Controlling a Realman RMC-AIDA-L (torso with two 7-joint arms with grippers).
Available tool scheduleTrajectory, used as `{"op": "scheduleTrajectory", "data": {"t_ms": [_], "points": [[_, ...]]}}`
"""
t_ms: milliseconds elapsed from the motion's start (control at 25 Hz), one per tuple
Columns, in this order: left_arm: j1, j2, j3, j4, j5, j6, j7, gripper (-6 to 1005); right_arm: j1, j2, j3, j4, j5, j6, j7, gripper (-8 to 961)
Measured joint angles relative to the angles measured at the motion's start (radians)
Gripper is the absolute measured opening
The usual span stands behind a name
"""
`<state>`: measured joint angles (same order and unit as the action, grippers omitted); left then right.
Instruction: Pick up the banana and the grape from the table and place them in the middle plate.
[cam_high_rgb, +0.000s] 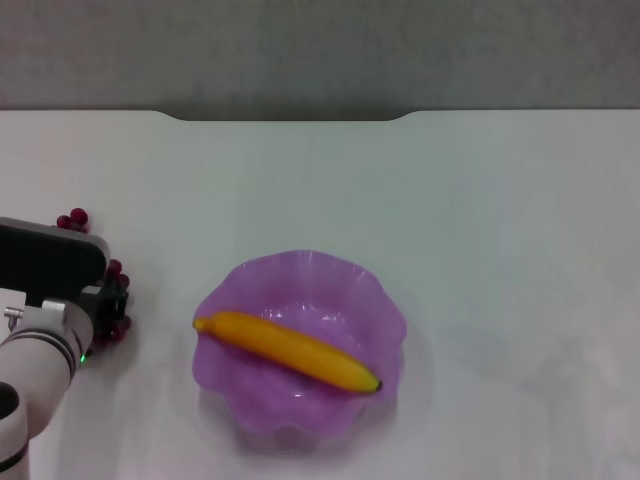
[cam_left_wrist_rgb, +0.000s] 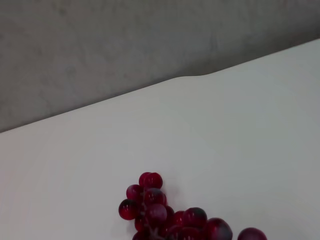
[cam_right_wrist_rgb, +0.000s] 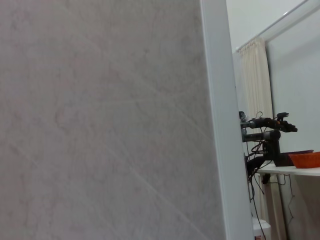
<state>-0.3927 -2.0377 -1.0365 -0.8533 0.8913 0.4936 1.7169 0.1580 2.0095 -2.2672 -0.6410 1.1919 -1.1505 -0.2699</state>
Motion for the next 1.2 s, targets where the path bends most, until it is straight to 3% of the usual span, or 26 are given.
{"op": "scheduleTrajectory", "data": {"t_ms": [160, 560, 960, 1200], "points": [[0.015, 0.001, -0.043, -0.003, 0.002, -0.058, -0.014, 444, 0.000, 0.000, 0.000, 0.000, 0.000, 0.000, 0.000, 4], [0.082, 0.000, -0.266, 0.001, 0.003, -0.379, -0.009, 441, 0.003, 0.000, 0.000, 0.000, 0.000, 0.000, 0.001, 4], [0.100, -0.003, -0.317, -0.004, 0.003, -0.462, 0.013, 435, 0.004, 0.000, 0.000, 0.003, 0.000, 0.000, 0.011, 4], [0.100, -0.007, -0.440, -0.004, -0.007, -0.633, 0.070, 429, 0.008, 0.000, 0.000, 0.003, 0.000, 0.000, 0.011, 4]]}}
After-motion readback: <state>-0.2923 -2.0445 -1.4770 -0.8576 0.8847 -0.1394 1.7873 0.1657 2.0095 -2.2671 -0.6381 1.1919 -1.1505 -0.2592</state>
